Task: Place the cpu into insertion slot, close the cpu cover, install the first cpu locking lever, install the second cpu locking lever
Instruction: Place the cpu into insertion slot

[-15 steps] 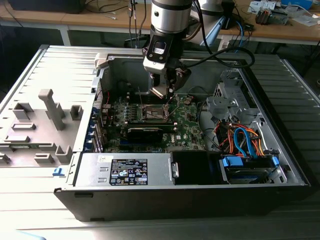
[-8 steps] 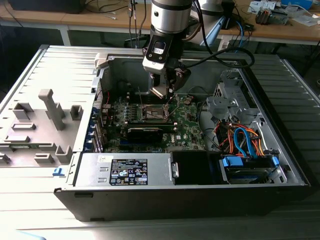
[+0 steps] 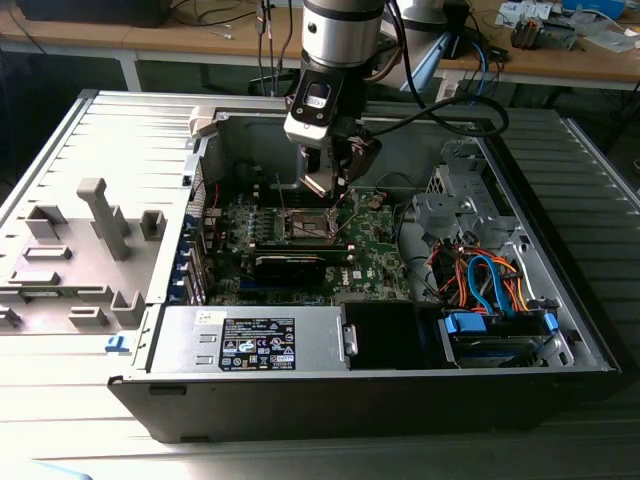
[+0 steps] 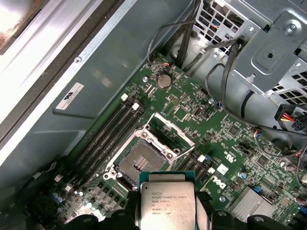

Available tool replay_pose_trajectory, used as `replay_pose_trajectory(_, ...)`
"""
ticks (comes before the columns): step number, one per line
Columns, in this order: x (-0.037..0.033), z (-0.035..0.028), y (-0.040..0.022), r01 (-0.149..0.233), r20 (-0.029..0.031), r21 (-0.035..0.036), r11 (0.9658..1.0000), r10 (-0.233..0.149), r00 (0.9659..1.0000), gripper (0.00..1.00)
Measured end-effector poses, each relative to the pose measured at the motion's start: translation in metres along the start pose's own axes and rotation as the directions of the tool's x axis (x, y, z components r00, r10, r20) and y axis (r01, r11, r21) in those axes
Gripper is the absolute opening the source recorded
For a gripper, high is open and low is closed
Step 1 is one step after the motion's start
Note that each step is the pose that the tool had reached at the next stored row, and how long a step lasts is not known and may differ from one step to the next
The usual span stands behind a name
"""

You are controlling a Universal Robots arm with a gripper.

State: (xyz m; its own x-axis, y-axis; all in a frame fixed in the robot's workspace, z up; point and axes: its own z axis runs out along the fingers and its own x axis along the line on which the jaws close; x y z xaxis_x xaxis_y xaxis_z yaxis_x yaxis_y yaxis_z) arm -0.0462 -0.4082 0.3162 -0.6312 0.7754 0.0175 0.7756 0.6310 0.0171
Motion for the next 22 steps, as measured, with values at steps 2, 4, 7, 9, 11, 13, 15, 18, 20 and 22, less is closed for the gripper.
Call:
replay_pose_trajectory(2,0.0,0.0001,0.0,-0.004,0.0,-0.0002,1.0,0.004,1.0,0.55)
replay_pose_trajectory(4,0.0,0.0002,0.0,-0.008,0.0001,-0.0002,1.0,0.008,1.0,0.55)
replay_pose_trajectory(7,0.0,0.0003,0.0,-0.018,0.0003,-0.0004,0.9998,0.018,0.9998,0.55)
replay_pose_trajectory(9,0.0,0.0003,0.0,-0.023,0.0003,-0.0005,0.9997,0.023,0.9997,0.55)
replay_pose_trajectory(11,0.0,0.0003,0.0,-0.027,0.0005,-0.0006,0.9996,0.027,0.9996,0.55)
replay_pose_trajectory(13,0.0,0.0004,0.0,-0.034,0.0005,-0.0007,0.9994,0.034,0.9994,0.55)
replay_pose_trajectory(15,0.0,0.0004,0.0,-0.041,0.0007,-0.0008,0.9992,0.041,0.9992,0.55)
replay_pose_trajectory(18,0.0,0.0005,0.0,-0.05,0.0008,-0.001,0.9987,0.05,0.9987,0.55)
replay_pose_trajectory(20,0.0,0.0006,0.0,-0.056,0.0009,-0.0011,0.9984,0.056,0.9984,0.55)
replay_pose_trajectory(22,0.0,0.0007,0.0,-0.064,0.001,-0.0012,0.998,0.064,0.998,0.55)
